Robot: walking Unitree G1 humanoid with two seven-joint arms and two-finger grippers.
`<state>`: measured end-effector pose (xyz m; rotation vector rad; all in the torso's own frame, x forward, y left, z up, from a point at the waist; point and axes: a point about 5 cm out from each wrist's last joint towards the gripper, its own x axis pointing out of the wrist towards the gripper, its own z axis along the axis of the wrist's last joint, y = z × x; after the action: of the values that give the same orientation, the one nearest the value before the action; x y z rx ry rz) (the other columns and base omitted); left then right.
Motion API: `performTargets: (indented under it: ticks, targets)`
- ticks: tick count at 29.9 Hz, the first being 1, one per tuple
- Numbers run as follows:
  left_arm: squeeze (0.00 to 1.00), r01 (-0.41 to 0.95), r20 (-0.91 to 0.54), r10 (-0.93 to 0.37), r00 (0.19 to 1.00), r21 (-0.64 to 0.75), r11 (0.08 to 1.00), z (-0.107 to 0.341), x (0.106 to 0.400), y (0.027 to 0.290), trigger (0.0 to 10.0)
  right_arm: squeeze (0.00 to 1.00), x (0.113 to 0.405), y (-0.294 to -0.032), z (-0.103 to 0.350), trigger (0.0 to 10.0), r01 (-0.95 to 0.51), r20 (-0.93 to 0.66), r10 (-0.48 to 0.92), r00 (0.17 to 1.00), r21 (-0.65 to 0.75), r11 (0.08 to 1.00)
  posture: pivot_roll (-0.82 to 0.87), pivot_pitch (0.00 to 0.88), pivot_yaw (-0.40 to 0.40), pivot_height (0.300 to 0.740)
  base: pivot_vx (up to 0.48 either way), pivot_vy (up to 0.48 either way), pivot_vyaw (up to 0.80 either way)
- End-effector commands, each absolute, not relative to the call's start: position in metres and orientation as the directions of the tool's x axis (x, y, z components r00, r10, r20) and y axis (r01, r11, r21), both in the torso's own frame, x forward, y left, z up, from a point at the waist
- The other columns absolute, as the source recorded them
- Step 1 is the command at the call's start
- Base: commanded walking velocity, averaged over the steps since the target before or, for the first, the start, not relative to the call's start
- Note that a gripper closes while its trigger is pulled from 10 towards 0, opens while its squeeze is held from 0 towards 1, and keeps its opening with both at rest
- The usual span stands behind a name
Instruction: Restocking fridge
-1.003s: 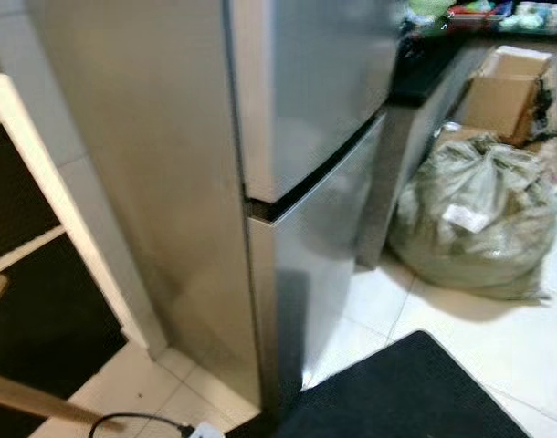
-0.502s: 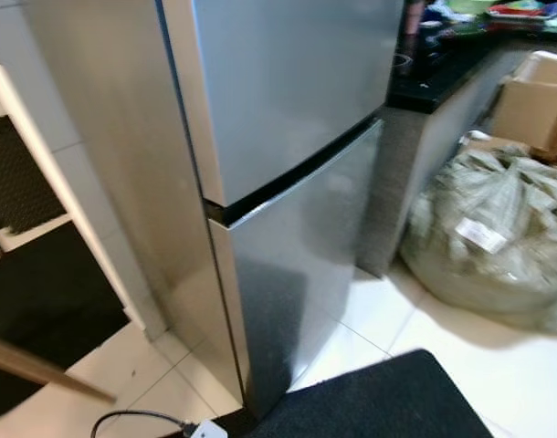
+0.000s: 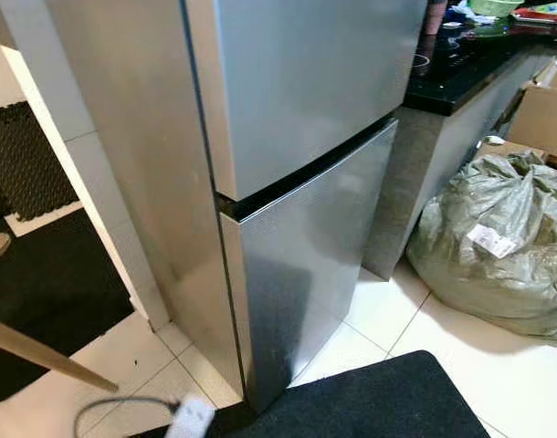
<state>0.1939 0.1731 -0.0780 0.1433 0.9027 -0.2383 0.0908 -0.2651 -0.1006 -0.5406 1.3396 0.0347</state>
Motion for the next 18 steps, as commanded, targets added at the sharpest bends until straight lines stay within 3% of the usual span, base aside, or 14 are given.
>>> performTargets:
  ticks: [1, 5, 11, 16, 18]
  targets:
    - [0.0, 0.21, -0.726, -0.135, 0.674, 0.013, 0.978, -0.066, 0.21, 0.184, 10.0, 0.0, 0.091, -0.264, -0.101, 10.0, -0.334, -0.926, -0.279, 0.252, -0.354, 0.874, -0.15, 0.023, 0.03, 0.74, 0.0, 0.0, 0.0]
    - [0.0, 0.174, -0.585, -0.14, 0.799, 0.002, 0.985, -0.039, 0.243, 0.198, 10.0, 0.0, 0.091, -0.264, -0.101, 10.0, -0.334, -0.928, -0.277, 0.249, -0.351, 0.875, -0.15, 0.025, 0.029, 0.74, 0.0, 0.0, 0.0]
    - [0.0, 0.186, -0.383, -0.187, 0.905, -0.042, 0.982, 0.0, 0.277, 0.211, 10.0, 0.0, 0.091, -0.263, -0.101, 10.0, -0.334, -0.929, -0.274, 0.249, -0.348, 0.876, -0.14, 0.029, 0.027, 0.74, 0.0, 0.0, 0.0]
    - [0.0, 0.237, -0.252, -0.248, 0.935, -0.074, 0.969, 0.024, 0.295, 0.213, 10.0, 0.0, 0.091, -0.263, -0.101, 10.0, -0.333, -0.93, -0.273, 0.248, -0.346, 0.877, -0.14, 0.029, 0.027, 0.74, 0.0, 0.0, 0.0]
    - [0.0, 0.367, -0.074, -0.373, 0.925, -0.084, 0.926, 0.062, 0.319, 0.208, 10.0, 0.0, 0.091, -0.262, -0.101, 10.0, -0.334, -0.931, -0.273, 0.244, -0.344, 0.878, -0.14, 0.029, 0.027, 0.74, 0.0, 0.0, 0.0]
